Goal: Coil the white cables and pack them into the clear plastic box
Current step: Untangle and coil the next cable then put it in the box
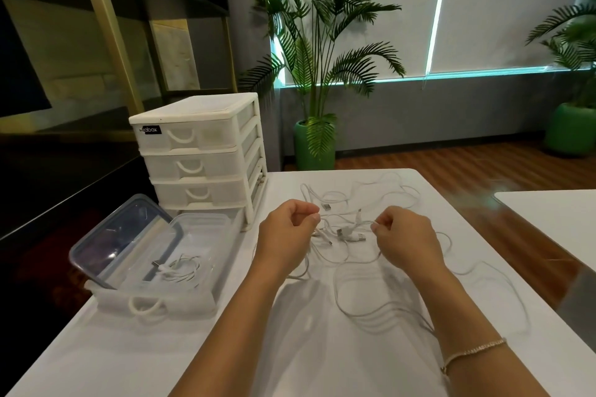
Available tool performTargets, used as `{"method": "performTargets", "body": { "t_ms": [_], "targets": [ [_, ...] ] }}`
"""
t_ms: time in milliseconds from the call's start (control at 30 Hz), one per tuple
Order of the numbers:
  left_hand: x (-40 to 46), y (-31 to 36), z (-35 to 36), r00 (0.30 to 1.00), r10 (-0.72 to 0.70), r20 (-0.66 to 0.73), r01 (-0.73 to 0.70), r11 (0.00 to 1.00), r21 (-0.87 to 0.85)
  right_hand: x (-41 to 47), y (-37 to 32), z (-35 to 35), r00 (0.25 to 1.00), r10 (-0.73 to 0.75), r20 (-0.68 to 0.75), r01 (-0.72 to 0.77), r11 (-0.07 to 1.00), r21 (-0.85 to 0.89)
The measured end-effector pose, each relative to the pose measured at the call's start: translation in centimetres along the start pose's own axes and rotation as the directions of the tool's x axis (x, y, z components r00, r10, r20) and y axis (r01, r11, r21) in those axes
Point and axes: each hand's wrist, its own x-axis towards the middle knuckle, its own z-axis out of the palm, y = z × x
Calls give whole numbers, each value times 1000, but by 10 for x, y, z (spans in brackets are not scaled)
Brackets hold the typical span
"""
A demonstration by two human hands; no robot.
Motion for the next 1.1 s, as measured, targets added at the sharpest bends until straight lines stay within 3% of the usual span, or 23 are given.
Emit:
{"method": "performTargets", "body": {
  "t_ms": [200, 400, 533, 700, 767, 867, 1100],
  "targets": [
    [-3, 1, -2, 1000, 26, 6, -26, 996, 90, -7, -12, 0, 980, -192, -55, 197, 974, 114],
    [-8, 5, 0, 990, 30, 141, -52, 986, 156, -20, -32, 6, 936, -351, -33, 350, 915, 202],
    [-9, 8, -1, 970, -26, 240, -7, 991, 135, -24, -36, 11, 940, -338, -39, 336, 904, 265],
    [-11, 15, -7, 966, -80, 247, 67, 996, 64, -28, -41, 18, 937, -334, 105, 284, 900, 329],
    [-11, 16, -10, 967, -96, 238, 98, 995, 1, -30, -42, 19, 927, -338, 160, 261, 892, 370],
    [-11, 18, -15, 954, -164, 250, 222, 949, -224, -34, -44, 22, 921, -325, 214, 235, 903, 361],
    [-10, 18, -22, 920, -159, 358, 361, 695, -621, -34, -47, 27, 909, -318, 269, 261, 939, 226]
  ]
}}
